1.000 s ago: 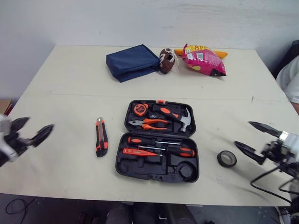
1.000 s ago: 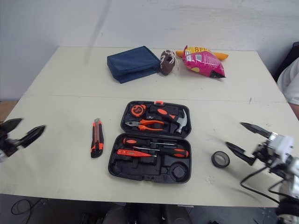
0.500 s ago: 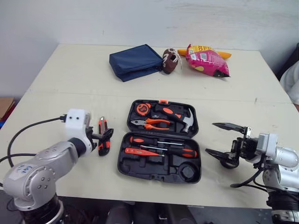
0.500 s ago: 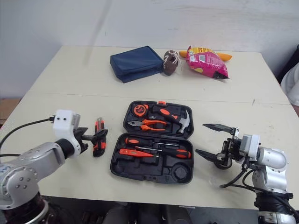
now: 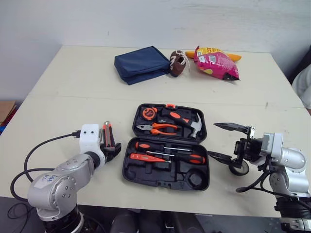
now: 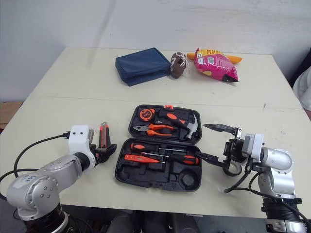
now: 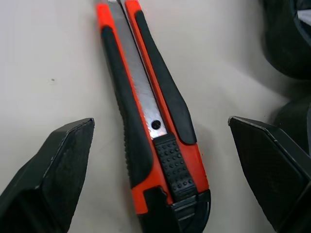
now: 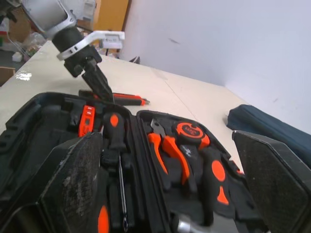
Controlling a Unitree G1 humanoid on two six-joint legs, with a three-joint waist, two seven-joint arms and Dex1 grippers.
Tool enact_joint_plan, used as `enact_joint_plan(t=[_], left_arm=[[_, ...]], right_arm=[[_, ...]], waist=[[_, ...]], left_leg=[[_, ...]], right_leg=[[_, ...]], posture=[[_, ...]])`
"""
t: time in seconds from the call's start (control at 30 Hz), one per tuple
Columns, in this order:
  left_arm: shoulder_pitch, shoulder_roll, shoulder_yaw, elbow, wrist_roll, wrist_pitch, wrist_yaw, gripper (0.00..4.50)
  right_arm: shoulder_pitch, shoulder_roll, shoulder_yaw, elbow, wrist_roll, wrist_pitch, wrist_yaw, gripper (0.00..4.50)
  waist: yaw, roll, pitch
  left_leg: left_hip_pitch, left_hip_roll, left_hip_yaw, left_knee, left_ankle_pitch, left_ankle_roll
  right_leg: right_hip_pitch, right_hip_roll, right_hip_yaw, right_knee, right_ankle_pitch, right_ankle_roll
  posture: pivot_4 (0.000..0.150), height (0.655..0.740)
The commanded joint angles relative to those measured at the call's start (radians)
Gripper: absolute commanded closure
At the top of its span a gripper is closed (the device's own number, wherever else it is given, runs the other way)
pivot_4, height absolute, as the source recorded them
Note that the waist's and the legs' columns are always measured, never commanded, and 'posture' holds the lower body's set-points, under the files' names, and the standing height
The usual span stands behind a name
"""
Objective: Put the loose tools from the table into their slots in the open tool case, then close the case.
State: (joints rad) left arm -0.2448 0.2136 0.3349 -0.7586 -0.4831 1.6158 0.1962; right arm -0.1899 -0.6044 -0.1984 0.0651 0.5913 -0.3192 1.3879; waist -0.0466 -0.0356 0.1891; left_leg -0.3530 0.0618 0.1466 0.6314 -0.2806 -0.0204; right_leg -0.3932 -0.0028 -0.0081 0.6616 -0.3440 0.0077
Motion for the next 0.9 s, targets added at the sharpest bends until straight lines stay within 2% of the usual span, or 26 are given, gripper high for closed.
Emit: enact_joint_plan(t=[0.03, 0.17, 0.37, 0.47, 0.6, 0.63, 0.8, 0.9], left_arm=[[-0.022, -0.022, -0.031, 0.044, 0.061, -0.046, 0.000, 0.01], [-0.030, -0.019, -0.038, 0.094, 0.116, -0.100, -0.006, 0.01], [-0.005, -0.026, -0.051, 0.143, 0.131, -0.088, -0.058, 0.01], [0.023, -0.023, -0.038, 0.139, 0.140, -0.070, -0.083, 0.82], [0.038, -0.032, -0.017, 0.133, 0.156, -0.061, -0.105, 2.65], [0.039, -0.030, -0.018, 0.133, 0.160, -0.060, -0.110, 2.96], [0.050, -0.005, 0.010, 0.123, 0.175, -0.080, -0.144, 2.97], [0.055, 0.067, 0.021, 0.097, 0.165, -0.218, -0.219, 2.97]], right_arm=[[-0.023, -0.013, 0.009, -0.099, 0.001, 0.054, -0.060, 0.00], [-0.031, -0.020, 0.023, -0.166, -0.005, 0.111, -0.110, 0.00], [-0.058, -0.024, 0.041, -0.226, -0.012, 0.178, -0.167, 0.00], [-0.078, -0.025, 0.047, -0.249, -0.018, 0.211, -0.194, 0.00], [-0.101, -0.029, 0.053, -0.257, -0.022, 0.242, -0.212, 0.00], [-0.105, -0.029, 0.054, -0.257, -0.023, 0.247, -0.214, 0.00], [-0.152, -0.030, 0.069, -0.249, -0.035, 0.278, -0.235, 0.00], [-0.151, -0.032, 0.067, -0.255, -0.040, 0.286, -0.241, 0.00]], waist=[[0.001, 0.000, 0.000], [0.003, 0.000, 0.000], [0.009, 0.001, 0.000], [0.009, 0.002, -0.001], [0.013, 0.002, -0.001], [0.013, 0.002, -0.001], [0.009, 0.002, -0.001], [0.008, 0.002, -0.001]], left_leg=[[0.000, 0.000, 0.000, 0.000, 0.000, 0.000], [0.000, 0.000, 0.000, 0.000, 0.000, 0.000], [0.000, 0.000, 0.000, 0.000, 0.000, 0.000], [0.001, 0.000, 0.000, 0.000, 0.000, 0.000], [0.001, 0.000, 0.000, -0.001, 0.000, 0.000], [0.001, 0.000, 0.000, -0.001, 0.000, 0.001], [0.001, 0.000, 0.001, -0.001, 0.000, 0.001], [0.001, 0.000, 0.001, -0.002, 0.000, 0.001]], right_leg=[[0.000, 0.000, 0.000, 0.000, 0.000, 0.000], [0.000, 0.000, 0.000, 0.000, 0.000, 0.000], [0.000, 0.000, 0.000, 0.000, 0.000, 0.000], [0.000, 0.000, 0.001, 0.001, 0.000, 0.000], [0.000, 0.000, 0.001, 0.000, 0.000, 0.000], [0.000, 0.000, 0.001, -0.001, 0.000, 0.000], [0.000, 0.000, 0.001, -0.001, 0.000, 0.000], [0.000, 0.000, 0.001, -0.001, 0.000, 0.000]], posture=[[0.150, 0.7400], [0.150, 0.7400], [0.150, 0.7400], [0.150, 0.7400], [0.150, 0.7400], [0.150, 0.7400], [0.150, 0.7400], [0.150, 0.7400]])
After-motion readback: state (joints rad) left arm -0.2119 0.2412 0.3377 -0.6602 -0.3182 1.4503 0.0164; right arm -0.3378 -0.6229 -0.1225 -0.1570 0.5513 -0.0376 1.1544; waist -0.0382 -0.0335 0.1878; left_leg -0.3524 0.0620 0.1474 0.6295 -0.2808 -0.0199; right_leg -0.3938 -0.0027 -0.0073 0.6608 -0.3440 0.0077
